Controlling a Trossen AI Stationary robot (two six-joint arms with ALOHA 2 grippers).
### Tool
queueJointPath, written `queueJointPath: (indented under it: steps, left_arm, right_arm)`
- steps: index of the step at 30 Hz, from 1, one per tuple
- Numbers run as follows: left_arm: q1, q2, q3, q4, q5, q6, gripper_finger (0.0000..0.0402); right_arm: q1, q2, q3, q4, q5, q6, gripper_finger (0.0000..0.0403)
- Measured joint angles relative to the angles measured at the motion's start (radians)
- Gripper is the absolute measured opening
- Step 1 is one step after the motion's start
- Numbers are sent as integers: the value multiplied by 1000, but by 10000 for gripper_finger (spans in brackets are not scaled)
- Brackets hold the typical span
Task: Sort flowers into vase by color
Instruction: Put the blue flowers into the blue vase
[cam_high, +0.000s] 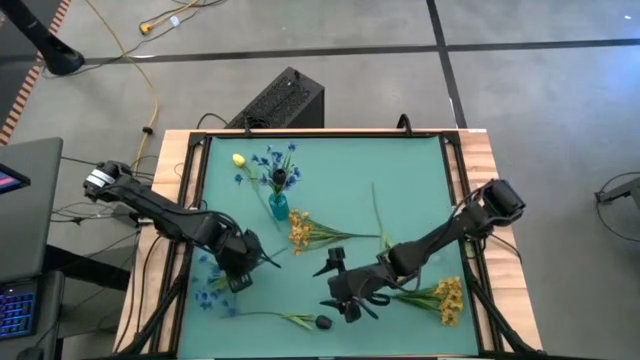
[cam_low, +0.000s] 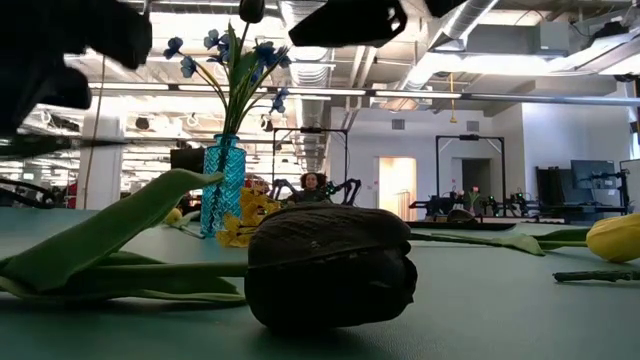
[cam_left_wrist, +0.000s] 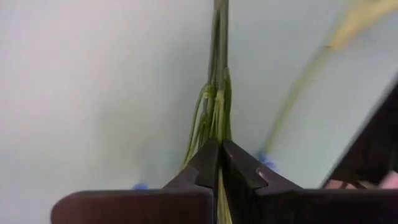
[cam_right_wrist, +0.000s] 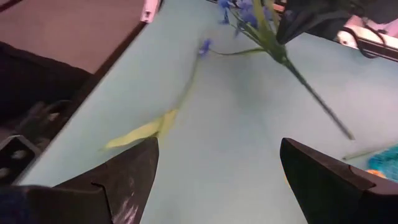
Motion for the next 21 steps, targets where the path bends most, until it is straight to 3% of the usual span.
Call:
queueJointPath:
  steps: [12,15,21]
  left_arm:
    - [-70,2,-18,81,-14,9,0]
    - [-97,2,-49,171,-24,-15,0]
    - [-136,3,-122,409,-96,-131,0]
  right_arm:
    - [67,0,-4,4,10,-116,361]
    - [101,0,-4,5,75,-153,361]
    - [203,0,-5,51,312,-308,350]
